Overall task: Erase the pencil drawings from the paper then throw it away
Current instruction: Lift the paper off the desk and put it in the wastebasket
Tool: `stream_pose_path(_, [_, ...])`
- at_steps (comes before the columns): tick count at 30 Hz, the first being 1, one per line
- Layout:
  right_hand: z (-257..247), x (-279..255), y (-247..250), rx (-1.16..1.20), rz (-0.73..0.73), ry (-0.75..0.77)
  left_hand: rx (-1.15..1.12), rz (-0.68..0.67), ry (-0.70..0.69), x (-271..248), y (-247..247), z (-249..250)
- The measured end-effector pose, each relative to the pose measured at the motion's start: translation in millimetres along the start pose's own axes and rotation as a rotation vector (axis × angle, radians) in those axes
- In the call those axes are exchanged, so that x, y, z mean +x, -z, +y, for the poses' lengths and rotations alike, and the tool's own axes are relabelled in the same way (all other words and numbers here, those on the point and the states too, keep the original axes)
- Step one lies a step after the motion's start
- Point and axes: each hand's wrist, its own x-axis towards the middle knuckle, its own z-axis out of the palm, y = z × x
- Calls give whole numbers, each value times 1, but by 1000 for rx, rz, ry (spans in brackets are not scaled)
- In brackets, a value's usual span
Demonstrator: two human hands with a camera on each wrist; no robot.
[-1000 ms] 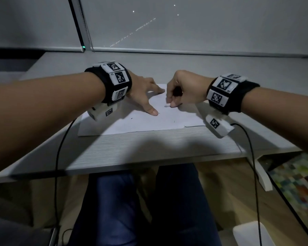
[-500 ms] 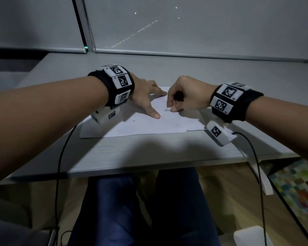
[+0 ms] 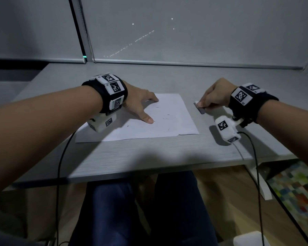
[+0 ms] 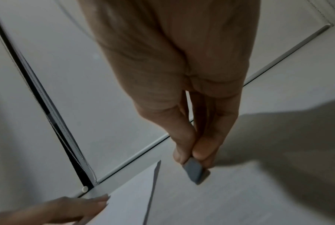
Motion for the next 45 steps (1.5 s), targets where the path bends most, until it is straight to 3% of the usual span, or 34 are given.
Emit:
stream_pose_path(7, [-17,-10,-4,-219,35,44,-58,9,-89,-1,-2,-5])
stream_pose_path(10, [-35,-17,0,-176,143,125,-20,137,-151,-12,5,-8])
stream_pose_path(13, [-57,-25,-9,-98,-16,92,-29,345,-175,-30,15,-9])
stream_pose_path(15, [-67,-30,-22,-209,-99,40,-59,412,-136,-39,14,-13])
stream_pose_path(20, [-75,-45,-45,-394,-48,11,-157,421,-24,-51,-7,-23])
stream_pose_path(23, [-73,-46,-48,-336,-97,3,-200,480,171,-57,-16,-37])
stream_pose_path(25, [-72,-46,-45,-246,-110,-16,-198,435,373,-65,-21,-49])
stream_pose_path(27, [-73,-50,-44,-304,-128,-17,-195,357,534,-76,-26,-57])
stream_pose_path(30, [-73,-54,-43,-248,-159,-42,-223,290,651,-85,-32,-65])
stream_pose_path(34, [-67,-55,-40,-193,-125,-13,-316,251,680,-85,-32,-67])
stream_pose_path(37, [-63,-58,-36,-169,-148,-81,-422,246,681,-87,-30,-65])
stream_pose_path(42, [-48,-39,-37,77,-177,-145,-600,283,676,-86,-31,-74])
stream_pose_path(45, [-48,-42,-36,230,-124,-164,-677,175,662,-95,-28,-86])
